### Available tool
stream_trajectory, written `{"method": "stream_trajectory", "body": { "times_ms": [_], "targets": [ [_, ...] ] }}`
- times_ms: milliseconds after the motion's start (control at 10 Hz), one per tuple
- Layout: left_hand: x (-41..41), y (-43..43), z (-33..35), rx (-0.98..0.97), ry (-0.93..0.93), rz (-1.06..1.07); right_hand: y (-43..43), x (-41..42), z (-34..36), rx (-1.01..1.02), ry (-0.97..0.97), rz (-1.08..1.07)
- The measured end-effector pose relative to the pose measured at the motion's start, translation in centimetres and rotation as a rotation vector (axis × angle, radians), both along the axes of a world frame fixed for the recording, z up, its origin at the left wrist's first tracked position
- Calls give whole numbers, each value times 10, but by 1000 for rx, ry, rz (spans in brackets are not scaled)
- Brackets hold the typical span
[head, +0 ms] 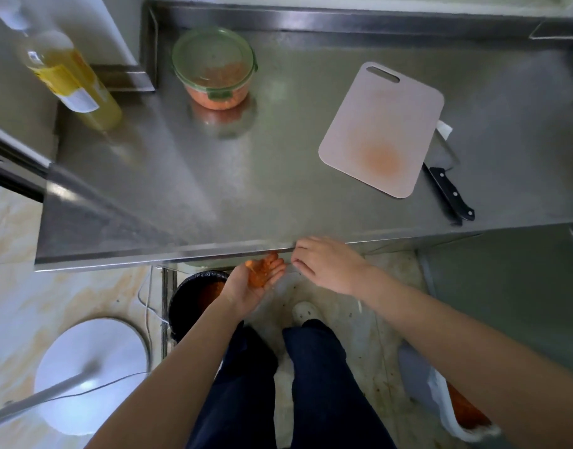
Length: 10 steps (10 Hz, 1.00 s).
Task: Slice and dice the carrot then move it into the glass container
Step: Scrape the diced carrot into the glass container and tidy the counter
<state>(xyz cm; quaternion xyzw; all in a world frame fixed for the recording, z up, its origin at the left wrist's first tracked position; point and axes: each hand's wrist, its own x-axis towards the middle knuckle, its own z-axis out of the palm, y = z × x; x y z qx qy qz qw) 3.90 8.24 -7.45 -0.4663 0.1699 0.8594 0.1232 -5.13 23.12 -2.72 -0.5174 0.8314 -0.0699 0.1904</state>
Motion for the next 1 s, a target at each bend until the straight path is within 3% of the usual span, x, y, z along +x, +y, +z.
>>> {"method": "stream_trajectory", "body": {
  "times_ms": [200,400,500,600,700,800,1000],
  "targets": [
    [26,-11,10,-31,0,281,-17,-11,-1,-51,49,235],
    [65,-26,17,-120,-89,518,-36,-6,2,53,44,407],
    [77,-38,0,-491,-322,381,-44,-3,0,66,110,524],
    [93,-44,-14,-1083,-504,-280,-55,4,1,84,153,544],
    [101,-34,-19,-1449,-559,-1008,-57,9,-6,147,196,579],
    [101,-17,-13,-1557,-579,-1063,-56,12,-10,176,247,578],
    [110,3,-20,-1572,-641,-988,-54,15,-2,187,267,599]
  ]
}}
